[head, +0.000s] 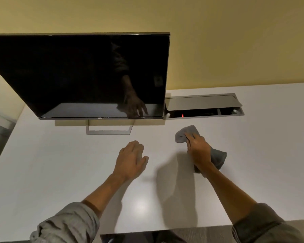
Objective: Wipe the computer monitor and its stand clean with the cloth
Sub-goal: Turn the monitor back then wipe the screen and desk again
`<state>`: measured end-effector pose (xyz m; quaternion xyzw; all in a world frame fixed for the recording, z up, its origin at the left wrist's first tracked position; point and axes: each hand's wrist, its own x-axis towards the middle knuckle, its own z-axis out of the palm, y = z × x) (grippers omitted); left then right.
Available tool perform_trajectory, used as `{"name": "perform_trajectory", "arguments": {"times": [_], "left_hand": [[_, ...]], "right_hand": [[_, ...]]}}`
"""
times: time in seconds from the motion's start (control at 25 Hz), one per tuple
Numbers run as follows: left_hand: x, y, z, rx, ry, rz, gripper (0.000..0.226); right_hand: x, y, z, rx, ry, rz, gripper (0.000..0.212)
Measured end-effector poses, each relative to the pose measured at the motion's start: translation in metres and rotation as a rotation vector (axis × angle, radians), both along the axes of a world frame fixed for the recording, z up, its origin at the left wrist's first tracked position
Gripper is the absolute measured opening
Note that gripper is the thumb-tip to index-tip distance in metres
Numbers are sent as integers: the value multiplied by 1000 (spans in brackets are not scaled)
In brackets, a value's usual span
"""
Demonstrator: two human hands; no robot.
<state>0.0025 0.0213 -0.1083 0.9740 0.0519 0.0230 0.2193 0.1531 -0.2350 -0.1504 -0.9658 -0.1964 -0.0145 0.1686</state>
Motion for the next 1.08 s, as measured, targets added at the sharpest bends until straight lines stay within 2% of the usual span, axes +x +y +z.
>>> {"name": "perform_trajectory", "arguments": {"times": [0.12, 0.2, 0.32, 0.44, 0.48, 0.52, 0.6, 0.68, 0.88, 1.0, 1.08], "left_hand": [[17, -32, 26, -90, -19, 4, 52], [28, -54, 44, -143, -8, 44, 51], [44, -82, 81, -191, -105, 35, 59], [53, -91, 108, -116, -195, -94, 59], [54, -91, 113, -81, -201, -120, 58], [53, -90, 117, -54, -199, -124, 58], [52, -82, 122, -35, -194, -84, 63], [47, -70, 124, -50, -185, -50, 63], [21, -26, 131, -131, -186, -94, 57], [1, 19, 134, -166, -240, -118, 46], [-12, 55, 137, -249, -301, -88, 41]], "right_hand": [[-1, 4, 40, 512, 169, -134, 33], [-5, 13, 80, 894, 447, -285, 39], [-21, 29, 122, 1180, 719, -416, 36], [-40, 46, 150, 1712, 1236, -159, 55], [-44, 52, 161, 1859, 1333, -83, 60], [-44, 58, 169, 1954, 1333, -48, 65], [-46, 74, 179, 2027, 1220, -5, 82], [-52, 89, 182, 2010, 1198, -12, 92], [-74, 138, 190, 2003, 1224, -120, 50], [-91, 181, 188, 1888, 1285, -221, 41], [-103, 212, 187, 1719, 1265, -274, 42]]}}
